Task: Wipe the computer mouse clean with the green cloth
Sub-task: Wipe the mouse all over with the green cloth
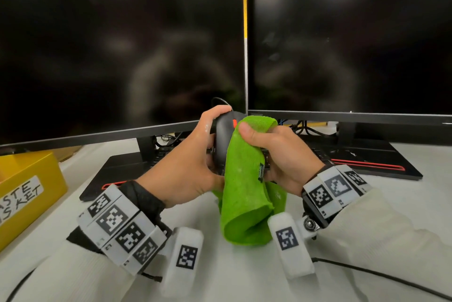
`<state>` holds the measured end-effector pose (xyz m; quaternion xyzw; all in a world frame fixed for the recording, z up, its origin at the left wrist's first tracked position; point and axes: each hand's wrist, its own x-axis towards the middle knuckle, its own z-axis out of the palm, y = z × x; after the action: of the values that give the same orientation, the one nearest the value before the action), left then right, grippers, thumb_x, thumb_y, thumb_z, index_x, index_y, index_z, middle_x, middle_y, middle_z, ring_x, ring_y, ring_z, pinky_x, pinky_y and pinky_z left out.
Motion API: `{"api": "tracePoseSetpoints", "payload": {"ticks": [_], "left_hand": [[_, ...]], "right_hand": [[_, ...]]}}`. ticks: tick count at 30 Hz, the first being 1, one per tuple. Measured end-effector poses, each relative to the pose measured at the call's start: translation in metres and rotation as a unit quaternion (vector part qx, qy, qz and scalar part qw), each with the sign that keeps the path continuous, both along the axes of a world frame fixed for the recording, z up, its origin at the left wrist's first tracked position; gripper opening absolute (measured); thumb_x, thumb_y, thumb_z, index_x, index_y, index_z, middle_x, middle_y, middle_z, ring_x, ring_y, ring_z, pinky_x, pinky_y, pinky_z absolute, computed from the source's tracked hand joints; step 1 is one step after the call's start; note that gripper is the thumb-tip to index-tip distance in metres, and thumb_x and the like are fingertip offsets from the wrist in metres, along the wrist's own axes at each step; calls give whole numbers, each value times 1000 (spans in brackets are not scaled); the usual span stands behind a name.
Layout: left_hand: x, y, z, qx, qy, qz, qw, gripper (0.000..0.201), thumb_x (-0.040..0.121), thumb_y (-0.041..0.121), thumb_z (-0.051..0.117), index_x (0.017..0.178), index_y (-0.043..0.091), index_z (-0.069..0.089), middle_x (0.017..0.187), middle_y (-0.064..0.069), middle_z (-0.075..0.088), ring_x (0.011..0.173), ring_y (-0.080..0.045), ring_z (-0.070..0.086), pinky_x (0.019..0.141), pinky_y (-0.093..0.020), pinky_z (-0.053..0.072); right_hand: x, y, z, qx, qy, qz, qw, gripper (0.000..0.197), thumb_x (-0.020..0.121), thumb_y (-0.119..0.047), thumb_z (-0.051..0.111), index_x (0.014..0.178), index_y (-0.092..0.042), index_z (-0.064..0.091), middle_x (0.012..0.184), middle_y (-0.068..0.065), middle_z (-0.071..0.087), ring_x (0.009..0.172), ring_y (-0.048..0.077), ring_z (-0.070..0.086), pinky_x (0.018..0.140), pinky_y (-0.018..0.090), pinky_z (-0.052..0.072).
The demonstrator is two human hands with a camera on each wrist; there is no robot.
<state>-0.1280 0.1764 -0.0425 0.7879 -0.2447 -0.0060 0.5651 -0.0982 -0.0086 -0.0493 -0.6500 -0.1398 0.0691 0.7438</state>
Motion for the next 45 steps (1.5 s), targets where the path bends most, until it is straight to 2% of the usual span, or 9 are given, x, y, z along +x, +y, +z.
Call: {"api": "tracePoseSetpoints", "payload": {"ticks": [3,6,10,12,16,23,29,36,45], "left_hand": [[0,1,-1,-17,14,14,1000,116,73,-24,78,154,43,28,121,-3,76,101,-31,78,76,-46,66],[1,2,0,-49,7,41,998,117,72,-28,76,155,40,29,124,-5,74,95,-27,80,74,-42,66],[-1,-2,1,-71,-1,56,996,119,72,-34,72,156,38,27,125,-11,70,82,-19,80,67,-32,64],[0,-2,0,-78,1,56,995,118,73,-33,71,155,39,28,123,-11,71,83,-19,80,66,-32,63],[0,-2,-1,-74,-7,56,996,112,76,-31,72,153,38,29,120,-10,73,88,-24,78,75,-50,66],[0,-7,-3,-95,6,46,994,105,75,-29,72,148,36,33,114,-9,75,84,-20,78,69,-35,66],[2,-3,-2,-129,0,87,988,110,72,-28,77,153,32,31,124,-17,72,90,-24,80,76,-41,67],[1,-3,1,-134,14,71,988,111,77,-26,73,157,32,25,126,-14,70,91,-18,80,70,-30,64],[2,-5,-3,-84,-7,104,991,103,80,-25,74,156,26,27,112,-10,76,90,-22,81,79,-41,67]], "right_hand": [[0,1,0,16,-7,22,1000,45,87,-33,71,117,1,68,114,25,71,105,40,70,93,63,53],[-1,2,-4,21,-46,69,996,54,81,-11,76,124,15,54,120,41,59,100,40,64,91,56,54],[3,3,-8,14,-84,75,994,53,69,6,75,117,18,57,119,45,57,100,44,63,91,65,52],[4,2,-9,5,-99,51,994,52,66,2,80,112,17,60,115,42,62,97,44,66,89,64,55],[4,1,-9,13,-99,17,995,40,65,-11,88,97,5,71,94,26,73,84,33,73,79,50,60],[5,-1,-5,45,-70,-3,997,37,79,-31,74,98,0,74,94,19,77,83,29,76,74,47,62],[6,2,-11,41,-83,87,992,63,69,-5,83,118,20,54,122,47,55,114,58,58,96,70,47],[9,-4,-10,19,-98,37,994,48,71,-19,81,109,6,68,108,24,73,97,36,73,83,49,60],[7,-1,-6,-79,-181,-2,980,23,79,-18,83,92,-1,75,93,15,78,90,32,76,86,55,60]]}}
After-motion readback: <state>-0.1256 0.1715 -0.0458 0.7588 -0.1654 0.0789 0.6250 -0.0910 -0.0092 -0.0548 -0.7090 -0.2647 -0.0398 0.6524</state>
